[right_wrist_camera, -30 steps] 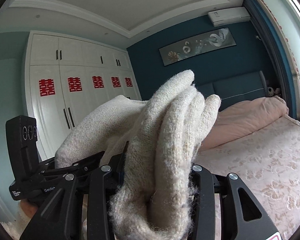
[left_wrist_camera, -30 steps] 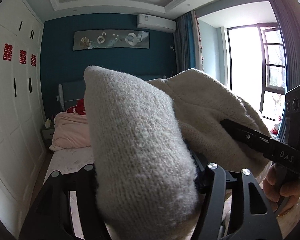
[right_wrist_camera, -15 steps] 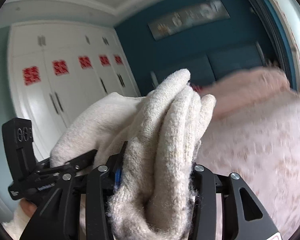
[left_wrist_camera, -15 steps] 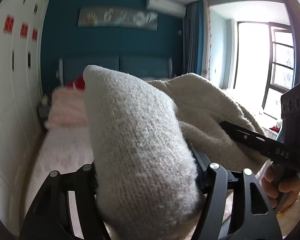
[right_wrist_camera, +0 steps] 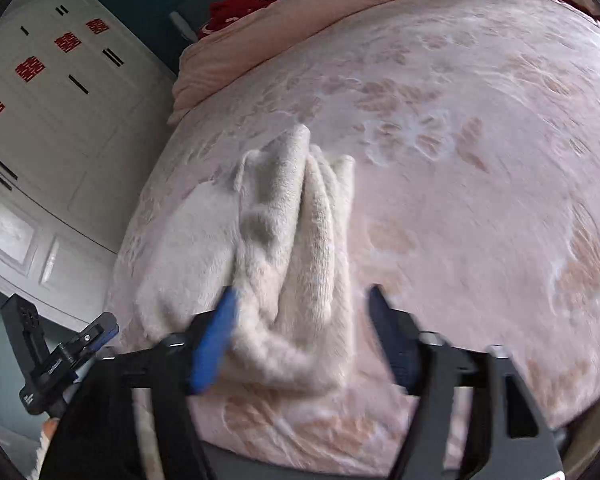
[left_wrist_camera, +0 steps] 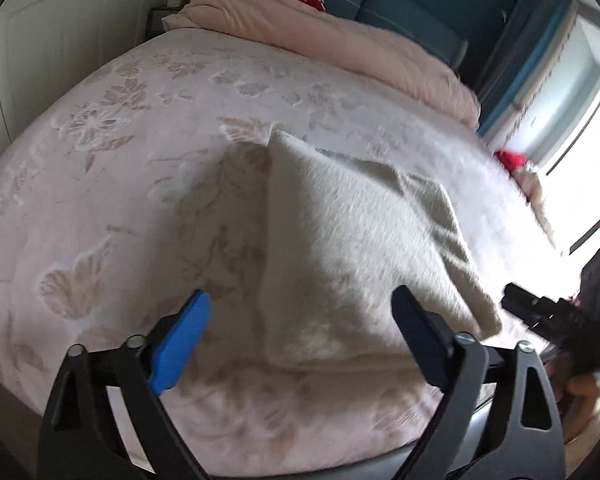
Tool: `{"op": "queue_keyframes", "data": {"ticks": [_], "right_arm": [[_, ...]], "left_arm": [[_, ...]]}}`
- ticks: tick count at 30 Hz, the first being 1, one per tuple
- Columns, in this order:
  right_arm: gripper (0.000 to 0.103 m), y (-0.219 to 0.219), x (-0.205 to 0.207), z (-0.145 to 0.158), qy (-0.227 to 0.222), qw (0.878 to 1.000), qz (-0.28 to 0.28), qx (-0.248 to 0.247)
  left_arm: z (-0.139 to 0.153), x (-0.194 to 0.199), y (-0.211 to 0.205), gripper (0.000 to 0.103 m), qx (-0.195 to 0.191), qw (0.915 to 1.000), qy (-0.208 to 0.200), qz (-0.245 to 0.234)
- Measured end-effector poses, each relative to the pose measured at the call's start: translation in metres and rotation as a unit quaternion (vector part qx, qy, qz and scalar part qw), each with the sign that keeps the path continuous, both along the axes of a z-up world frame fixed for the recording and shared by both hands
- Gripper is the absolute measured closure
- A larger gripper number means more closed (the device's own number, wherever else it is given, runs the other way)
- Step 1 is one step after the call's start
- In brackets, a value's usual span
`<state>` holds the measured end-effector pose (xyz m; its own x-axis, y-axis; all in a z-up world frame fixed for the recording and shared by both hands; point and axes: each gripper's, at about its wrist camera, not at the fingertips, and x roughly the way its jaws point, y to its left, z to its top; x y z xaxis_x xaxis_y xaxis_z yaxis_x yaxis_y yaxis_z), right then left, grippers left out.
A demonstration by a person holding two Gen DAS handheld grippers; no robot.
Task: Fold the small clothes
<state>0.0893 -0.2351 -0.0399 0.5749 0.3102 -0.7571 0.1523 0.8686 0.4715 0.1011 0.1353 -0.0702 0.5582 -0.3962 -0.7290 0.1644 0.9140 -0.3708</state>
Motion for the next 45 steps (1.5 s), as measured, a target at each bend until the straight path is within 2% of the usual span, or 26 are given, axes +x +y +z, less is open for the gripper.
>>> {"op": "queue_keyframes", "data": {"ticks": [4,5,7,8,9,11,13,15,17,18,19,20,21,23,24,26,28,29,30,31,32,34,37,39,44,45], "right_arm": [[0.021,0.010,0.028,-0.032,0.050,0.999,0.010,-0.004],[0.022,0.011,0.035,-0.048,0.069,0.997,0.010,0.014],[0.053,0.013,0.039,-0.067,0.081,0.995,0.010,0.059],[0.057,0.016,0.043,-0.066,0.080,0.995,0.010,0.063],[0.065,0.022,0.049,-0.054,0.069,0.997,0.017,0.033],[0.070,0.039,0.055,-0.015,0.014,0.998,0.052,-0.031],[0.071,0.052,0.054,0.037,-0.062,0.992,0.077,-0.076],[0.070,0.051,0.052,0.060,-0.097,0.988,0.081,-0.089],[0.064,0.043,0.051,0.051,-0.089,0.990,0.075,-0.084],[0.058,0.038,0.054,0.028,-0.058,0.992,0.073,-0.088],[0.058,0.034,0.060,0.002,-0.018,0.993,0.071,-0.097],[0.058,0.027,0.064,-0.035,0.048,0.991,0.064,-0.109],[0.056,0.019,0.060,-0.048,0.069,0.993,0.053,-0.082],[0.054,0.009,0.039,-0.032,0.029,0.999,0.013,-0.032],[0.053,0.010,0.030,-0.020,0.018,0.999,0.002,-0.040],[0.054,0.020,0.010,0.013,-0.036,0.998,-0.006,-0.060],[0.070,0.037,0.004,0.027,-0.056,0.995,0.022,-0.082],[0.074,0.051,0.005,0.025,-0.050,0.992,0.043,-0.107],[0.087,0.058,0.008,0.017,-0.037,0.991,0.057,-0.117],[0.093,0.065,0.012,-0.001,-0.008,0.989,0.069,-0.133],[0.095,0.069,0.020,-0.032,0.041,0.984,0.079,-0.156],[0.097,0.068,0.019,-0.049,0.045,0.983,0.081,-0.156],[0.096,0.071,0.006,-0.010,0.018,0.989,0.065,-0.130],[0.096,0.075,0.000,0.009,-0.003,0.989,0.073,-0.129],[0.099,0.068,-0.003,0.012,-0.006,0.994,0.053,-0.099],[0.099,0.069,-0.001,0.015,-0.011,0.994,0.057,-0.090]], "left_arm": [[-0.027,0.035,-0.008,0.012,-0.041,0.9967,0.069,0.009],[-0.036,0.043,-0.006,0.014,-0.055,0.9945,0.089,0.011],[-0.054,0.052,-0.005,0.032,-0.098,0.9881,0.118,0.004],[-0.055,0.054,-0.006,0.041,-0.101,0.9879,0.118,0.008],[-0.050,0.054,-0.008,0.053,-0.096,0.9895,0.108,0.006],[-0.025,0.051,-0.014,0.060,-0.083,0.9939,0.072,-0.009],[0.009,0.045,-0.017,0.061,-0.072,0.9972,0.014,-0.017],[0.025,0.045,-0.014,0.059,-0.078,0.9967,-0.011,-0.020],[0.017,0.048,-0.014,0.054,-0.078,0.9968,-0.005,-0.018],[0.005,0.049,-0.018,0.053,-0.062,0.9979,0.002,-0.018],[-0.010,0.051,-0.023,0.051,-0.035,0.9991,0.015,-0.017],[-0.033,0.052,-0.029,0.050,0.002,0.9989,0.045,-0.015],[-0.047,0.048,-0.029,0.045,0.010,0.9980,0.061,-0.016],[-0.045,0.033,-0.020,0.039,-0.011,0.9989,0.045,0.002],[-0.041,0.028,-0.018,0.039,-0.005,0.9991,0.041,0.005],[-0.034,0.022,-0.016,0.039,0.017,0.9994,0.031,0.006],[-0.032,0.020,-0.018,0.038,0.036,0.9989,0.029,0.004],[-0.033,0.021,-0.020,0.038,0.045,0.9984,0.032,0.003],[-0.034,0.021,-0.021,0.037,0.053,0.9981,0.033,0.005],[-0.034,0.021,-0.024,0.037,0.062,0.9975,0.035,0.007],[-0.036,0.024,-0.025,0.036,0.072,0.9965,0.040,0.010],[-0.040,0.027,-0.027,0.033,0.085,0.9948,0.055,0.010],[-0.031,0.022,-0.027,0.033,0.111,0.9923,0.052,0.014],[-0.014,0.012,-0.020,0.035,0.096,0.9944,0.036,0.026],[0.027,0.015,-0.003,0.034,0.001,0.9980,0.001,0.063],[0.031,0.019,-0.005,0.034,-0.002,0.9979,0.001,0.065]]}}
